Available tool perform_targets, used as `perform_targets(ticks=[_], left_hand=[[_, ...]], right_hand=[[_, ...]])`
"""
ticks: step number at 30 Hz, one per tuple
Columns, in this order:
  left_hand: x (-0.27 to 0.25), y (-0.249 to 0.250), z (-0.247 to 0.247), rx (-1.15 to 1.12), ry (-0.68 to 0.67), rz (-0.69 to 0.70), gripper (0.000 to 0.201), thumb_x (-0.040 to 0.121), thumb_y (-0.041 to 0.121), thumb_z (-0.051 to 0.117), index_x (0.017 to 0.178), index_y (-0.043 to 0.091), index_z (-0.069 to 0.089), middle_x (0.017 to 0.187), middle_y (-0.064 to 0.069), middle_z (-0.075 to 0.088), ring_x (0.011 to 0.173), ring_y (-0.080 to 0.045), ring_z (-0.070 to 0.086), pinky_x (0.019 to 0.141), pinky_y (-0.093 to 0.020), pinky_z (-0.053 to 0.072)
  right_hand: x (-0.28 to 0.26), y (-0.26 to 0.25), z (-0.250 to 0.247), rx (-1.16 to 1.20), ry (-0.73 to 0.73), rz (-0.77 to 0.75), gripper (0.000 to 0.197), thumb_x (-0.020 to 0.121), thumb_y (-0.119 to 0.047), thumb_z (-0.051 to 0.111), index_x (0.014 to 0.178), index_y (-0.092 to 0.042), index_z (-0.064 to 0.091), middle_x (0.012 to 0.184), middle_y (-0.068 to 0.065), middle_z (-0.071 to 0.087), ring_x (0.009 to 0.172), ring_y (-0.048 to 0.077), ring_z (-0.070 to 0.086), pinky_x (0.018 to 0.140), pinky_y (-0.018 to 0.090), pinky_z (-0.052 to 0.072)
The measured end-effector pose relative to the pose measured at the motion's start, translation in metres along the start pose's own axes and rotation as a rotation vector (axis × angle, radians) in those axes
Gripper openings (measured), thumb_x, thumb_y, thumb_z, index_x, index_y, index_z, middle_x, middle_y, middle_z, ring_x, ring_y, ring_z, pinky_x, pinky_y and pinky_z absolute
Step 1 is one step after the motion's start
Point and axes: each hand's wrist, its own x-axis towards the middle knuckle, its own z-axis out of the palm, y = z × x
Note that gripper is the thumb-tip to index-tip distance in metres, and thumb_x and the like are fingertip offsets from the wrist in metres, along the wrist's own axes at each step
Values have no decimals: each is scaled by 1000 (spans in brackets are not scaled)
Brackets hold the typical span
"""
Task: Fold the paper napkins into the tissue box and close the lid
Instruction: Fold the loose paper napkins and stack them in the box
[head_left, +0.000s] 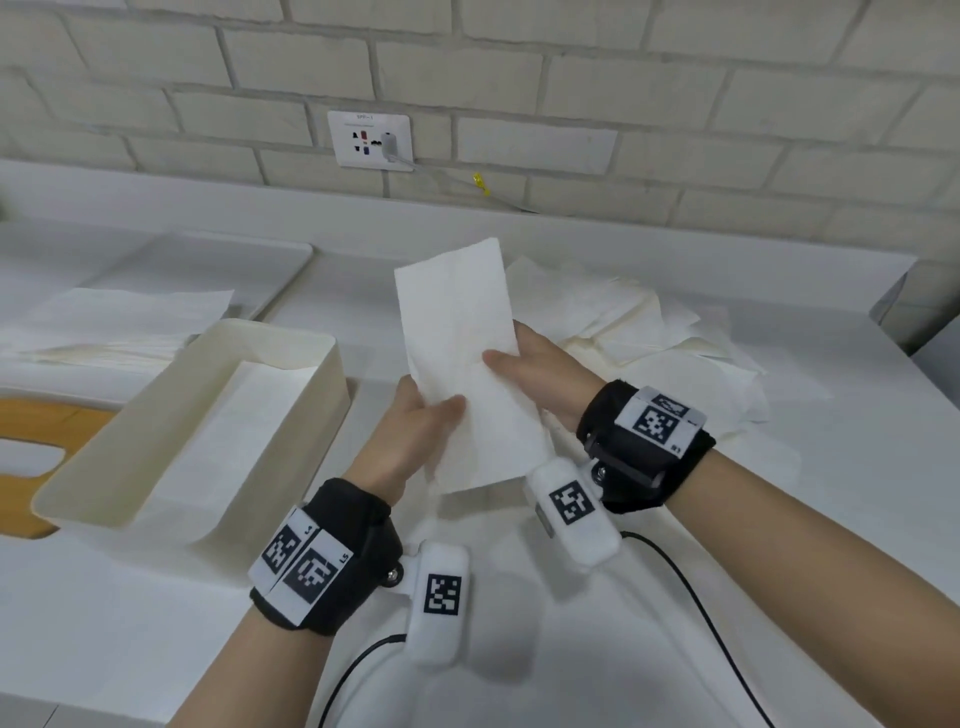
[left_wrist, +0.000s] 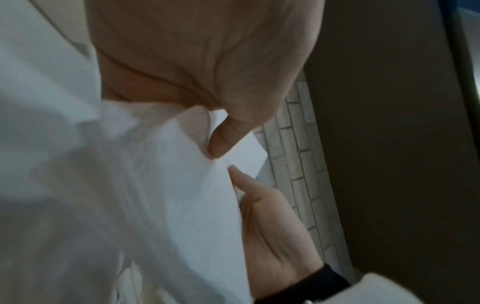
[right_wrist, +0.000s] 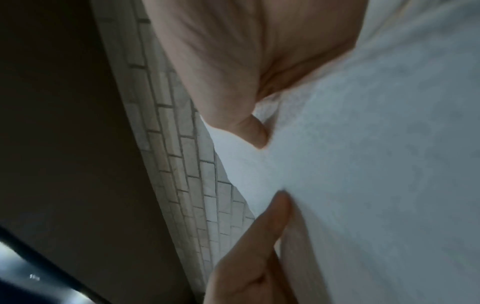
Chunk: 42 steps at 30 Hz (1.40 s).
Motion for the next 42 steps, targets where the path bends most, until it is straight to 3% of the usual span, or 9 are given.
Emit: perform_targets(ticks=[9, 15, 21, 24, 26, 30, 33, 37, 42], left_hand=[[-17, 23, -5, 130, 168, 71, 34, 103, 37, 30, 123, 11, 38, 92, 10, 49, 78, 0, 49, 52, -11, 39], [-19, 21, -12, 108, 67, 68, 36, 98, 14, 48, 128, 10, 30, 105, 10, 50, 93, -3, 55, 69, -18, 49], [-35, 28, -30, 235, -125, 29, 61, 67, 18, 73, 118, 29, 42, 115, -1, 63, 106, -18, 63, 87, -37, 54], [-42, 38, -40, 278, -146, 13, 85, 67, 12, 80, 136, 24, 32, 110, -1, 63, 100, -15, 63, 86, -33, 54], [-50, 47, -50, 294, -76, 76, 104, 58, 19, 81, 139, 44, 20, 116, -4, 59, 108, -15, 58, 89, -34, 53], [-67, 68, -83, 356, 67, 151, 62, 67, 10, 74, 110, 49, 53, 104, -5, 64, 93, -21, 64, 83, -33, 53], [-77, 76, -116, 444, 170, 123, 35, 81, -1, 68, 90, 32, 71, 93, 6, 71, 78, -15, 65, 74, -17, 51], [-82, 72, -147, 510, 317, 38, 31, 82, -1, 67, 94, 27, 68, 84, 4, 66, 66, -15, 62, 53, -2, 42], [-67, 43, -168, 750, 362, -215, 38, 81, 0, 68, 110, 23, 60, 93, -1, 61, 65, -13, 62, 54, -14, 43]], right_hand=[[4, -10, 6, 644, 6, 161, 36, 99, -10, 39, 134, -10, 32, 117, 9, 54, 102, 25, 56, 86, 39, 49], [4, -6, 17, 461, 29, 150, 53, 100, -15, 37, 145, -14, 10, 115, 8, 49, 98, 21, 56, 83, 34, 50], [15, -12, -4, 488, 57, 5, 44, 87, 6, 54, 117, -16, 30, 106, 6, 53, 90, 18, 58, 81, 37, 50], [24, -19, -15, 265, 72, -103, 65, 75, 4, 68, 110, -38, 33, 113, 14, 50, 97, 27, 55, 89, 46, 49], [29, -24, -15, 31, 71, -222, 60, 71, -1, 68, 99, -45, 38, 108, 8, 48, 97, 25, 51, 83, 42, 49], [41, -52, -5, -337, 69, -443, 28, 82, 6, 54, 91, -20, 56, 100, -5, 56, 75, -12, 49, 70, 7, 34], [52, -79, 15, -432, 69, -542, 20, 85, 4, 51, 91, -8, 66, 105, 5, 64, 94, 3, 55, 73, -5, 28], [72, -106, 55, -526, 27, -653, 25, 85, 8, 48, 98, -2, 67, 110, 10, 63, 106, 21, 55, 83, 10, 34], [100, -98, 112, -866, -119, -557, 37, 86, 11, 41, 114, -4, 61, 124, 12, 53, 113, 29, 51, 97, 32, 38]])
